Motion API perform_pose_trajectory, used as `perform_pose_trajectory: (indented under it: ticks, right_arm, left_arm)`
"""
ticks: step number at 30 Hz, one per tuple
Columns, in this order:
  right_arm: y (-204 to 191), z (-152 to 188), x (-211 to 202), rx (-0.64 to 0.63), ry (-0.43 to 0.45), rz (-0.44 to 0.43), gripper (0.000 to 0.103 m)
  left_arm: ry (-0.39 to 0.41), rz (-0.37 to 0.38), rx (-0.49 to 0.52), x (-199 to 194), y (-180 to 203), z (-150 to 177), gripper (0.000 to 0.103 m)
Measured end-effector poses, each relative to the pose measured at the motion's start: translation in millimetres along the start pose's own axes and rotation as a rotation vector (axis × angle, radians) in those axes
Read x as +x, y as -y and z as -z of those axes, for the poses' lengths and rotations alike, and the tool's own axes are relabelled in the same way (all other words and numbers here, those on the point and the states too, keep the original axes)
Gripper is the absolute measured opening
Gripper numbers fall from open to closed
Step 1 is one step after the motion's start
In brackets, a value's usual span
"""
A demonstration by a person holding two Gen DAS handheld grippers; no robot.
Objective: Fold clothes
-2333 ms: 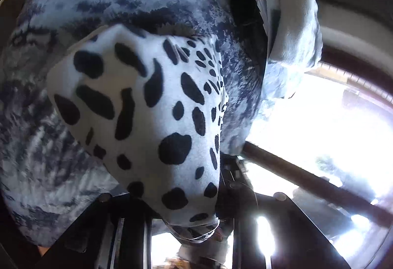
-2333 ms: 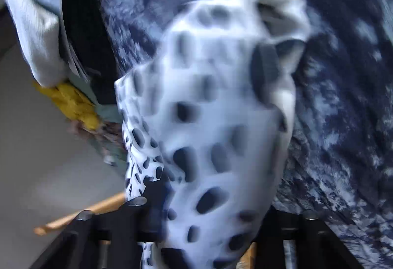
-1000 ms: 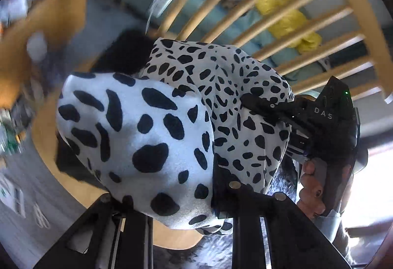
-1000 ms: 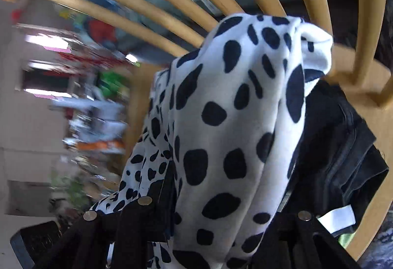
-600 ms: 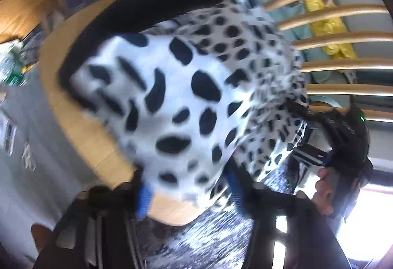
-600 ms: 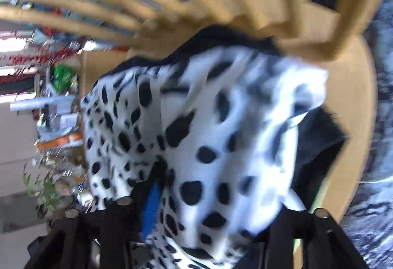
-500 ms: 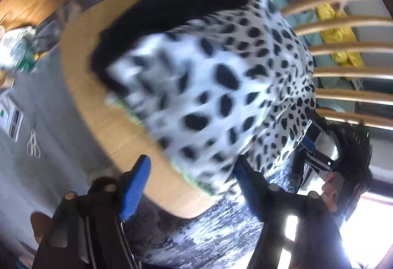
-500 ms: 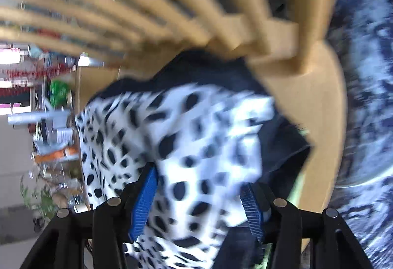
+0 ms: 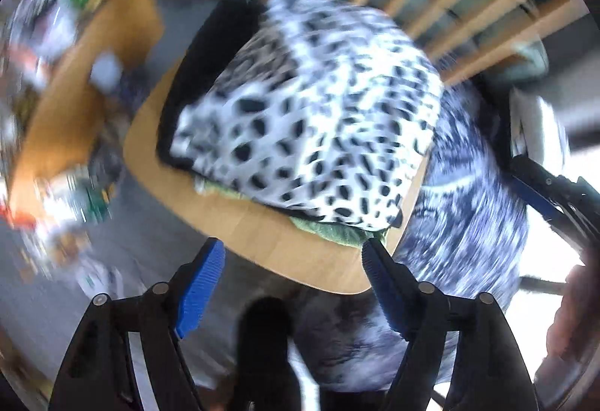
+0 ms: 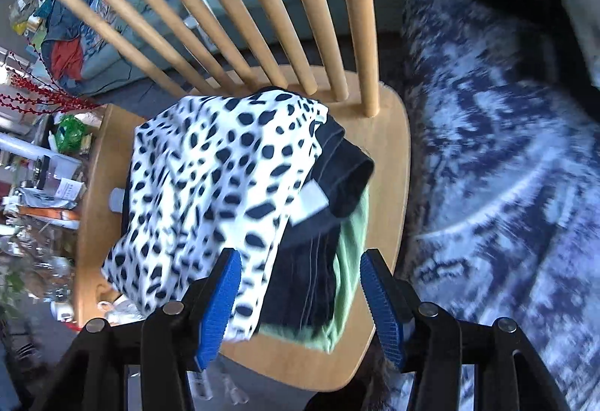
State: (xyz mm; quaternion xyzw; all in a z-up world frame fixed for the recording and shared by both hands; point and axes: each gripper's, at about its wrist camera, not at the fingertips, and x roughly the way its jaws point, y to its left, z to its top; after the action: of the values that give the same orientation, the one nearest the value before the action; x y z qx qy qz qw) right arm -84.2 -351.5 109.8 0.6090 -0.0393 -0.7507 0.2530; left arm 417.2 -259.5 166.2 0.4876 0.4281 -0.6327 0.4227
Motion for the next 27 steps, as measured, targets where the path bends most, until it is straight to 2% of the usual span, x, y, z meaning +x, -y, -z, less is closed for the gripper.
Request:
perform_pose_trajectory:
  ticks: [4,7,11,12,14,16,20,23,27]
  right_arm:
    - [-18,39,-23,-0.059,0.078,0.039,0.057]
    - [-27,64,-30,-0.132,0.155,0.055,0.057]
    - [-34,90,-26,-0.191,0.201,0.045,0.058]
    - [-36,97,-27,-0.211,0.229,0.051,0.059]
    - [-40,111,-27,-0.254,0.285,0.068,0.071]
    - [-46,124,-26,-0.296,0.345,0.110,0.078]
    - [-54,144,-15,-0.309,0.412,0.148,0.084]
    - [-49,150,0,-0.229,0.398,0.102,0.086]
    - [-41,152,14,-0.149,0.406,0.059,0.086]
  left_arm:
    - [0.150,-0.050,0.089,-13,17,2,0.084]
    - [0.231,-0.064,0.093,-16,22,4,0.085]
    - [0.328,-0.082,0.096,-15,21,18,0.085]
    - [0.361,-0.096,0.107,-15,21,23,0.085]
    - [0.418,-0.119,0.138,-7,26,28,0.090]
    - [0.444,-0.128,0.157,-1,27,31,0.101]
    - [0.469,-0.120,0.132,13,17,35,0.102]
    - [0.471,-0.084,0.114,26,0,34,0.103]
    - [0.520,-0.111,0.155,36,-11,34,0.103]
